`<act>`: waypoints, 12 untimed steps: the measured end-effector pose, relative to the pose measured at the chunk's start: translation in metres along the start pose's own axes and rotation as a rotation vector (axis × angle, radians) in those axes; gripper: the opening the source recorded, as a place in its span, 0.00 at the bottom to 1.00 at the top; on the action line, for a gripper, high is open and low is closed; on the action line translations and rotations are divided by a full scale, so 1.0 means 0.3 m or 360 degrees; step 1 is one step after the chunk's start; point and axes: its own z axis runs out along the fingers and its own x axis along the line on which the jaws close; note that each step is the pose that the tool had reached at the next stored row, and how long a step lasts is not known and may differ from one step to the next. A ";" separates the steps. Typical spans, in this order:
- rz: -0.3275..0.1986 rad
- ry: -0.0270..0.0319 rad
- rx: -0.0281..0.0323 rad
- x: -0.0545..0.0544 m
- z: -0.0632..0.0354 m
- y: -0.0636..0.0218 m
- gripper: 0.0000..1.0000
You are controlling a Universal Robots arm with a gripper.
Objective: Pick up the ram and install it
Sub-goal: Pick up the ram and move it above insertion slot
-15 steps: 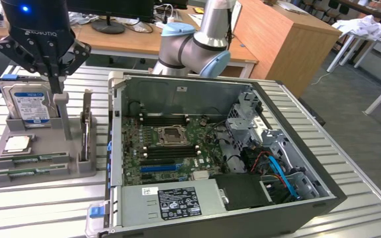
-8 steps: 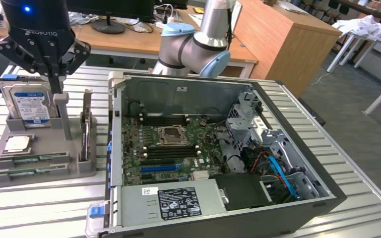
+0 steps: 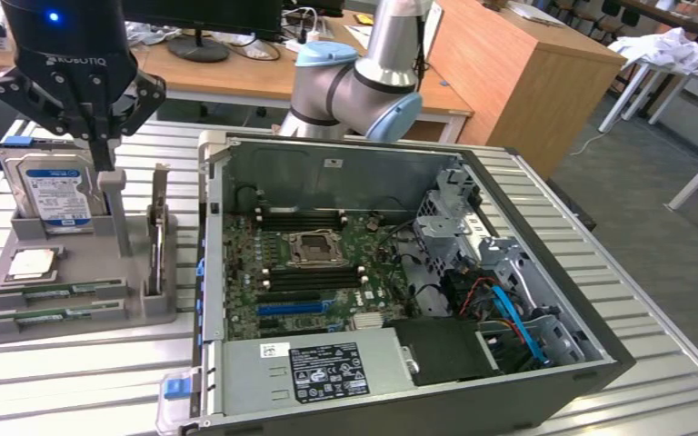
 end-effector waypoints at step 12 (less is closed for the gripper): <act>-0.0120 0.00053 -0.00027 0.000 0.000 0.000 0.10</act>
